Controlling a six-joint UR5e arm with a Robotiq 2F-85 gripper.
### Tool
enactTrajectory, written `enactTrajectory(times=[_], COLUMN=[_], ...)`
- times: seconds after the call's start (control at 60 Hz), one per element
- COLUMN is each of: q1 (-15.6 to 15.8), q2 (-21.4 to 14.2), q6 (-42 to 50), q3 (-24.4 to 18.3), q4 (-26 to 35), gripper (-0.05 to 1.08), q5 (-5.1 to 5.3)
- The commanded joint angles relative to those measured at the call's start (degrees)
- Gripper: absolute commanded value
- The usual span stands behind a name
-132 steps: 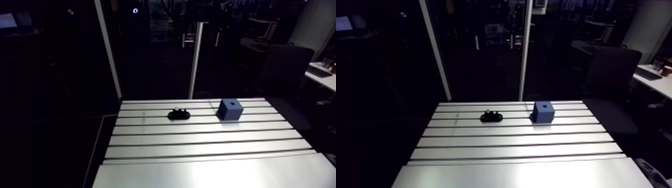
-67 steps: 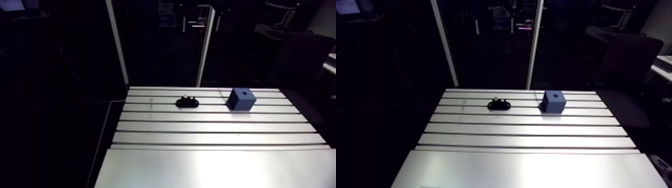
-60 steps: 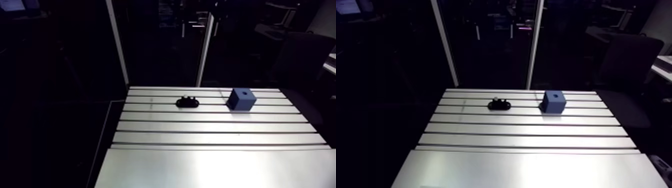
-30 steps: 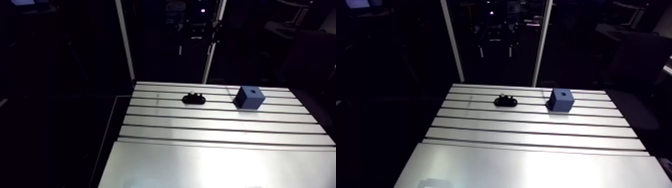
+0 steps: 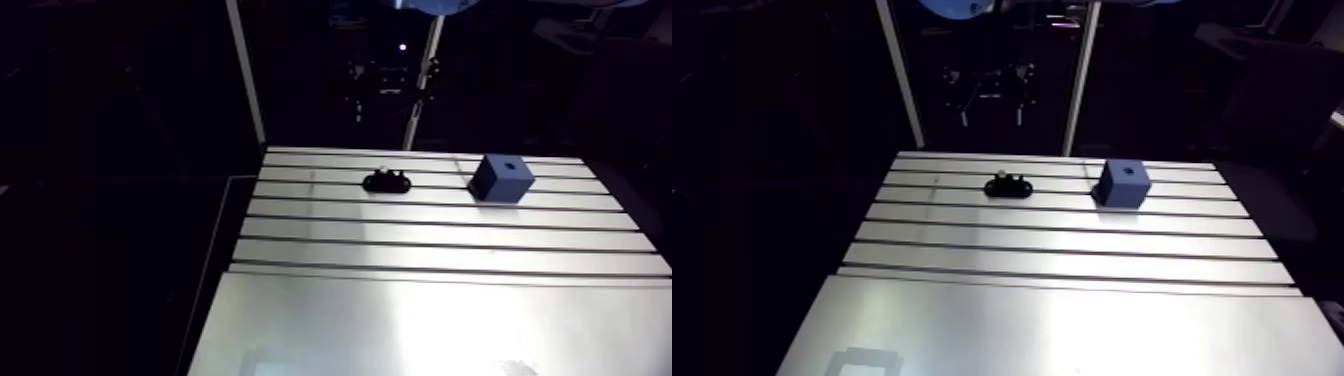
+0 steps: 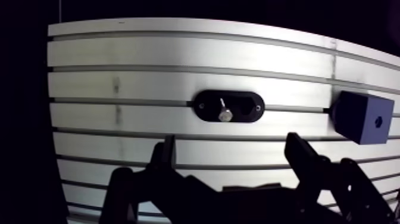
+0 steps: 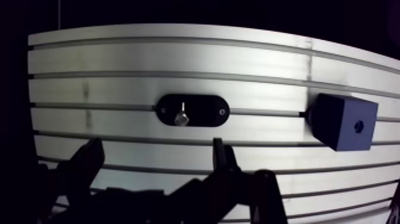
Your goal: Pick up the M10 bolt and insert it into the hex recess until seated.
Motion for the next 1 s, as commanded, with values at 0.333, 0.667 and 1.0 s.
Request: enactTrajectory(times=[0.333, 0.667, 1.0], q1=[-1.3, -1.6, -1.6], q2=[3.0, 3.9, 5.1], q6=[-2.9, -3.1, -3.0], q3=[1.5, 3.2, 3.3], q4=[-3.5, -5.7, -6.4], gripper=[0.24, 0.33, 0.35], q5=[1.84, 1.67, 1.48])
